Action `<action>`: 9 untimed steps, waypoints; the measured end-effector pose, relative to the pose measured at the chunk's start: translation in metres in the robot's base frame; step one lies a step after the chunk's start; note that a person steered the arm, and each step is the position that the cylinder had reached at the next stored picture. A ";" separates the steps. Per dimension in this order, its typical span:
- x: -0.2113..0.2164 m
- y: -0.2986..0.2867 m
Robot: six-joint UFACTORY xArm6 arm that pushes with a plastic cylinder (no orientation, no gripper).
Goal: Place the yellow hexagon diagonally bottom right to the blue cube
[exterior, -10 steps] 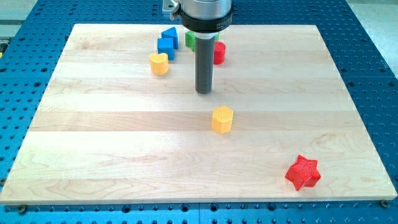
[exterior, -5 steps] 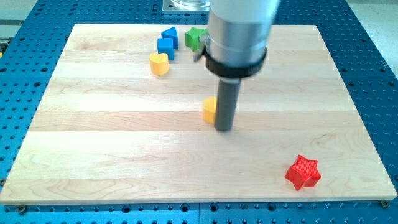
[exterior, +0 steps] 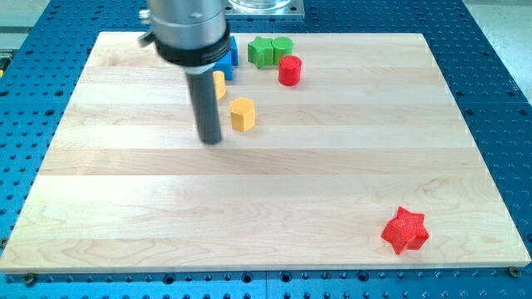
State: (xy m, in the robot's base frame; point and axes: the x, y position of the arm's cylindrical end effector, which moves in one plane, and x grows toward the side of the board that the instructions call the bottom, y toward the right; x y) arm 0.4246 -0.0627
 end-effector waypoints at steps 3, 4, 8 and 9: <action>-0.025 0.066; -0.030 0.063; -0.015 0.051; -0.047 0.051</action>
